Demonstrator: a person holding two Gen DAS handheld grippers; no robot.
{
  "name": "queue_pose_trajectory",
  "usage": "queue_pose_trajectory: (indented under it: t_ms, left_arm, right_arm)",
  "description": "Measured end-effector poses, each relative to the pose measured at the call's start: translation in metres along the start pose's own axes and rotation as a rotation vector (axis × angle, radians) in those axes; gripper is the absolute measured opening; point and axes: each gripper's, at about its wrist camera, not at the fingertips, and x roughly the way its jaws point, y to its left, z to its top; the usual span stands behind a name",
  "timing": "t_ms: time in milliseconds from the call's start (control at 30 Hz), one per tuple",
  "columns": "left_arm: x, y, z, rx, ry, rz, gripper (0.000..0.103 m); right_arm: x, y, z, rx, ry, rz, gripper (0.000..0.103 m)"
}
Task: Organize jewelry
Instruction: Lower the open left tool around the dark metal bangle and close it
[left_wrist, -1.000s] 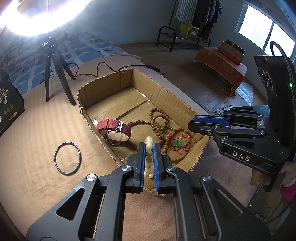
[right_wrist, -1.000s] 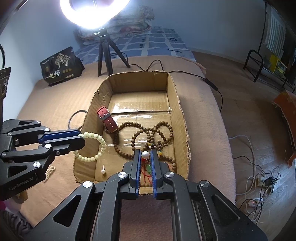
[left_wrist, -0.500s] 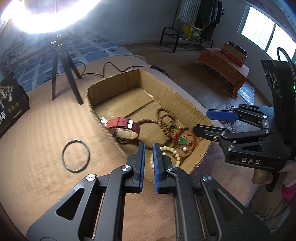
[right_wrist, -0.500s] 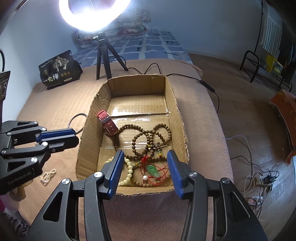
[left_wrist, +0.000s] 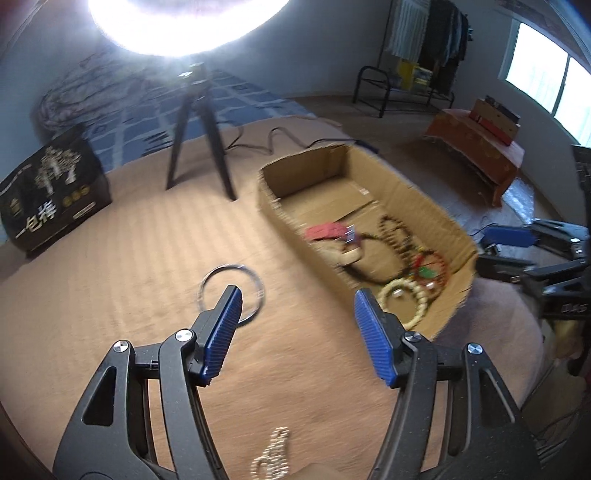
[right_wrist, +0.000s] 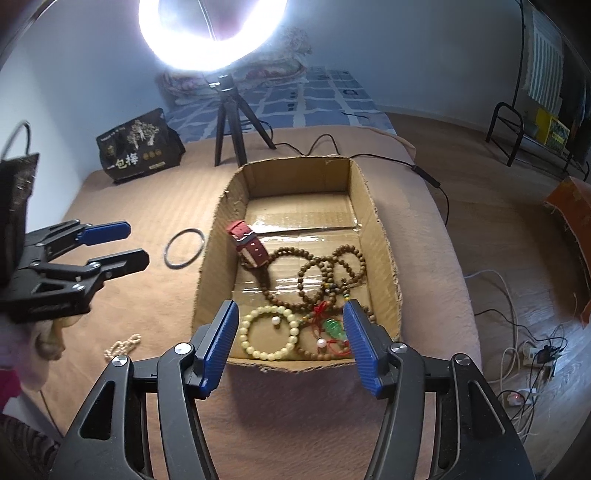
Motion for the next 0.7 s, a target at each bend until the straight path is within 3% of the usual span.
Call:
queue_pose_trajectory:
  t_ms: [133, 267, 700]
  left_arm:
    - [0.008, 0.016, -0.008, -0.012, 0.028, 0.022, 0.066]
    - [0.021, 0.026, -0.014, -0.022, 0.060, 0.038, 0.075]
    - [0.080, 0.039, -0.017, -0.048, 0.147, 0.090, 0.075]
  right_arm:
    - [-0.002, 0.008, -0.005, -0.004, -0.003, 0.011, 0.067]
    - [-0.002, 0.018, -0.008, -0.036, -0.004, 0.012, 0.067]
    - [0.001, 0.029, -0.012, -0.083, -0.009, 0.013, 0.067]
